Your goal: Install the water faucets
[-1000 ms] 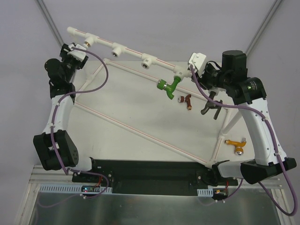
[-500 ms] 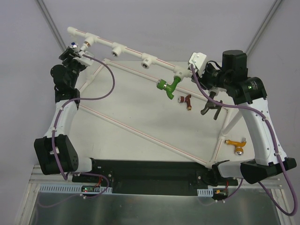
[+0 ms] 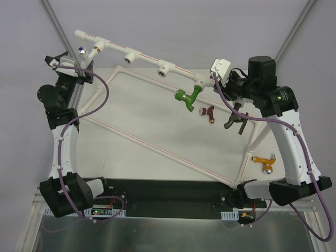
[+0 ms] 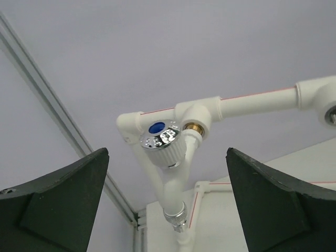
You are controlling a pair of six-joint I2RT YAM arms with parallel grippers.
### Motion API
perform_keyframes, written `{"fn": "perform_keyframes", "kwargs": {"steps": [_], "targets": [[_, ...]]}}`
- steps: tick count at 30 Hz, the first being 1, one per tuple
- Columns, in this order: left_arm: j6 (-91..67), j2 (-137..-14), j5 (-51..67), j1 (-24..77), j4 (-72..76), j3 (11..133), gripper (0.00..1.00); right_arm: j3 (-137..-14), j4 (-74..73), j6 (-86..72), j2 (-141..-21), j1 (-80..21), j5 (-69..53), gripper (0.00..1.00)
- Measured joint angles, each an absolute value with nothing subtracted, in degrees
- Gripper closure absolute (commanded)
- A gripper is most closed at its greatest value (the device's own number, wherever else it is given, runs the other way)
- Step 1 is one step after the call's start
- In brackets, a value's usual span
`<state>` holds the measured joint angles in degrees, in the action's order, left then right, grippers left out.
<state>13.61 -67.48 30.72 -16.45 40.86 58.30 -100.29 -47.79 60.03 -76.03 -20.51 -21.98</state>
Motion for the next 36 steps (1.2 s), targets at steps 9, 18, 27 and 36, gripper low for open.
{"fn": "perform_keyframes", "kwargs": {"steps": [9,18,27,36], "targets": [[-24.12,-63.72,25.54,-23.77,27.33,66.02,0.01,-100.27,-47.77,60.05,-76.03,-20.51,-21.93,0.98],[-57.95,-62.96,20.95,-28.99,15.73,68.07,0.03,-98.48,-45.95,60.38,-74.98,-20.58,-21.89,0.98],[-63.59,-73.54,27.38,-28.64,10.9,78.0,0.01,-97.6,-44.95,60.53,-74.43,-20.58,-21.91,0.98],[-41.34,-77.49,30.24,-24.49,8.21,85.6,0.07,-97.58,-44.93,60.53,-74.41,-20.58,-21.93,0.98]]}}
